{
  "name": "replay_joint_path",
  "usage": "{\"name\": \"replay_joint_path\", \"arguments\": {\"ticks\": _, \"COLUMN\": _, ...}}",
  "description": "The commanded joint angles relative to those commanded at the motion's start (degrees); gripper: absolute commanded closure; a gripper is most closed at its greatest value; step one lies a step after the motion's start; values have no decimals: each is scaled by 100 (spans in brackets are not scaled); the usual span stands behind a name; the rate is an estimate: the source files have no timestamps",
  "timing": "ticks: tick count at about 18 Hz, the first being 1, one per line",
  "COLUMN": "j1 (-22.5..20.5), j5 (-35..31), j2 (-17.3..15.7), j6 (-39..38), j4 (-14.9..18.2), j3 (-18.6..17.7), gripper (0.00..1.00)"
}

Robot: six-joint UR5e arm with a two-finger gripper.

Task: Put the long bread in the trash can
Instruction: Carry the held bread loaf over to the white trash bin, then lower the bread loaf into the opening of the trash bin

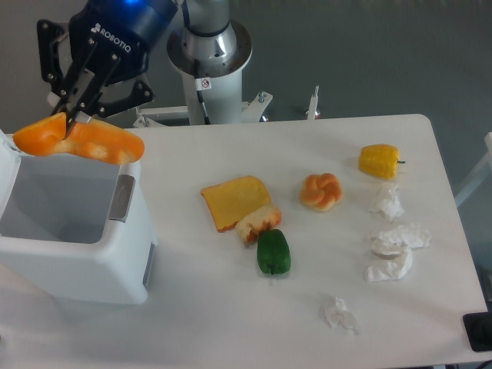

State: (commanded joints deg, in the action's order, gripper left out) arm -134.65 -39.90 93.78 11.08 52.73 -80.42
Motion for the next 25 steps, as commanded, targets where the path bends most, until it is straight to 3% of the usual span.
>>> {"name": "replay_joint_path", "arguments": {"ticks": 19, "j1": 457, "j5": 0, "j2": 255, "j6": -281, "j4": 0, "j3": 79, "gripper": 100}}
{"name": "replay_joint_path", "arguments": {"ticks": 25, "j1": 510, "j5": 0, "j2": 545, "j6": -474, "j4": 0, "j3": 342, "gripper": 100}}
